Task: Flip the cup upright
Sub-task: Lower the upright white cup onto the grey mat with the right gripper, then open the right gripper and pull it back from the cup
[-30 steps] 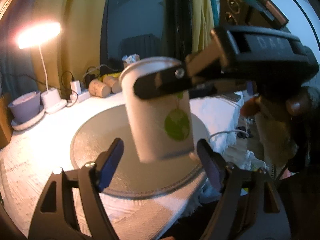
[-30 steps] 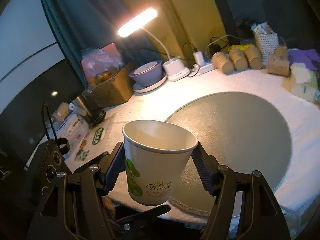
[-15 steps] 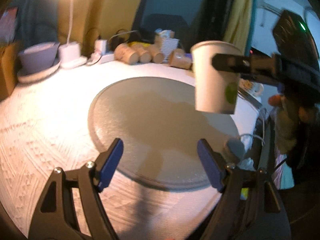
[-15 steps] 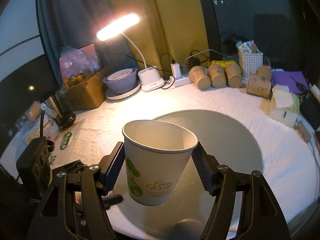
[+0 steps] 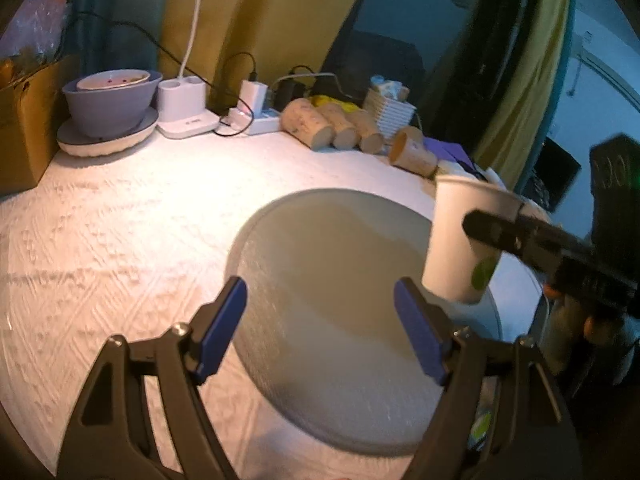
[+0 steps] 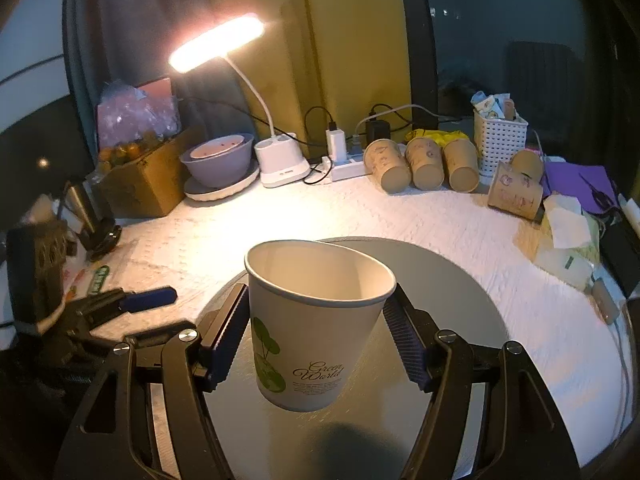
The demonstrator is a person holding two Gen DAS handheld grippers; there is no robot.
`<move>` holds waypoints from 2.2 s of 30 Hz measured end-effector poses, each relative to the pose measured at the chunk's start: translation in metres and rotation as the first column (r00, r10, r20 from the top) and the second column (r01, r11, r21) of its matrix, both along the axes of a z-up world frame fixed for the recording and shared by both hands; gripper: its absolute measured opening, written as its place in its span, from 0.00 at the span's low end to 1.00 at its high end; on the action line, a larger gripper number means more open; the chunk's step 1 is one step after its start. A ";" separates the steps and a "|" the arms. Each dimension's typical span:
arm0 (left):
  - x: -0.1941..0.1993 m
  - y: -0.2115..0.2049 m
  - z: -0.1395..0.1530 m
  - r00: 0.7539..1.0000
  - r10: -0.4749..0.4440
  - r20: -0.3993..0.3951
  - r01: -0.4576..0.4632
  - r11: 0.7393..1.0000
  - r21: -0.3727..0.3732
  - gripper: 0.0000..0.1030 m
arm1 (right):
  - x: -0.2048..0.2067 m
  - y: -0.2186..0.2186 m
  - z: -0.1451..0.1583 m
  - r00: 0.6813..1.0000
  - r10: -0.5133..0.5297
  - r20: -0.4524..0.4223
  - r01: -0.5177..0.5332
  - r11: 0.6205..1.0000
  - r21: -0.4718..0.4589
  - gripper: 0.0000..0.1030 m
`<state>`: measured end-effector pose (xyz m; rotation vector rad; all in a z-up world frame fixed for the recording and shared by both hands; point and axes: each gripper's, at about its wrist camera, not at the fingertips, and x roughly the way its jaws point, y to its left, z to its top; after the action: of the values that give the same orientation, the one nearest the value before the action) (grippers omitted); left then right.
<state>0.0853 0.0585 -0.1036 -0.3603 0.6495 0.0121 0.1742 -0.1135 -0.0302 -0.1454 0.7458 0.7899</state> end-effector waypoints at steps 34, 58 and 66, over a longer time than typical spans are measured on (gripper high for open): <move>0.027 0.012 -0.021 0.997 0.018 -0.072 -0.021 0.999 -0.041 0.75 | -0.006 0.024 -0.041 0.998 -0.010 0.069 0.019 0.990 -0.137 0.69; -0.015 -0.016 -0.001 1.000 -0.006 -0.022 0.006 1.000 0.017 0.75 | -0.037 0.007 -0.030 0.995 -0.063 0.072 0.072 0.987 -0.142 0.74; -0.034 -0.033 0.020 0.999 -0.037 0.033 0.035 0.998 0.051 0.75 | -0.058 -0.007 -0.014 0.992 -0.081 0.102 0.092 0.990 -0.111 0.74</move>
<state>0.0516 0.0259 -0.0835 -0.2997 0.6213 -0.0121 0.1166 -0.1203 -0.0437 -0.2522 0.7011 0.6529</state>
